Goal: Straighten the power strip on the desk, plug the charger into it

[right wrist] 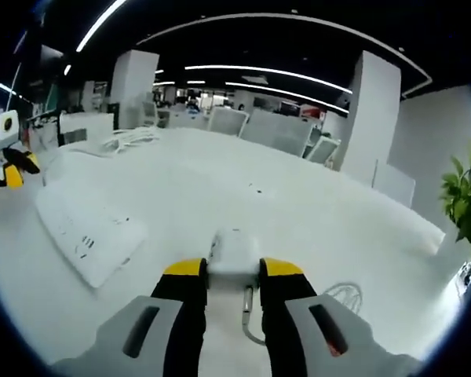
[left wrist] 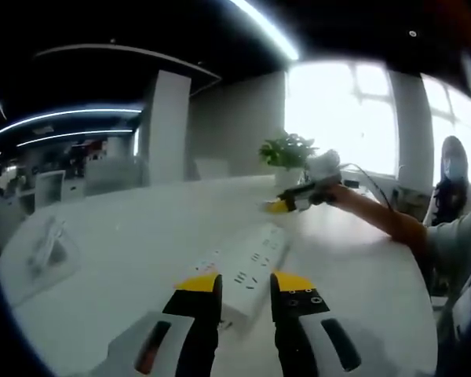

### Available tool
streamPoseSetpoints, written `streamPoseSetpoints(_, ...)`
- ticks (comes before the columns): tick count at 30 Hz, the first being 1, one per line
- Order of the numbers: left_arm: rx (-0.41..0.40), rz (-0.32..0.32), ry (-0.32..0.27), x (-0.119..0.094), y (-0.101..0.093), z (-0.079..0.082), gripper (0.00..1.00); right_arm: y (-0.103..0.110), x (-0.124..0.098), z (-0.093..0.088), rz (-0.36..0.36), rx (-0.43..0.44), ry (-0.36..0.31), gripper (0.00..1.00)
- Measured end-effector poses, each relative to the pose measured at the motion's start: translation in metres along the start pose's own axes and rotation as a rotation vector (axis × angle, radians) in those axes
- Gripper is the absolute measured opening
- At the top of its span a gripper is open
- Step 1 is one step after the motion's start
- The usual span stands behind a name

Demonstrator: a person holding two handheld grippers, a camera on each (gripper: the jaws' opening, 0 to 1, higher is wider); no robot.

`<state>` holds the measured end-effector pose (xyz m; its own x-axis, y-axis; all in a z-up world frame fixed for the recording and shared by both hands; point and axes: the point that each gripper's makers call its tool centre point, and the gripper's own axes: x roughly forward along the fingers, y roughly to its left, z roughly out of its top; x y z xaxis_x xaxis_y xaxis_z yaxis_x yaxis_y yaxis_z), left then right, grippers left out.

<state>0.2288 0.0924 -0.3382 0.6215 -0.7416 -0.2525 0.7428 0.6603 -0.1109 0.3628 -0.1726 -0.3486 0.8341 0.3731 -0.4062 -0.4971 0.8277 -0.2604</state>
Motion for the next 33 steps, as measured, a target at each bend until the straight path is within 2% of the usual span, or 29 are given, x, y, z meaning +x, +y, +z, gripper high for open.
streamPoseSetpoints(6, -0.001, 0.003, 0.005, 0.000, 0.001, -0.001, 0.25, 0.007, -0.003, 0.009, 0.037, -0.033, -0.017, 0.25)
streamPoseSetpoints(19, 0.002, 0.004, 0.011, 0.001, 0.001, -0.002, 0.25, 0.037, -0.012, 0.023, 0.148, -0.115, 0.004, 0.25)
streamPoseSetpoints(25, 0.005, 0.001, 0.014, 0.001, 0.000, -0.002, 0.25, 0.042, -0.018, 0.032, 0.171, -0.128, -0.014, 0.25)
streamPoseSetpoints(33, 0.007, 0.000, 0.013, 0.001, 0.000, -0.001, 0.25, 0.051, -0.029, 0.044, 0.203, -0.193, -0.038, 0.25)
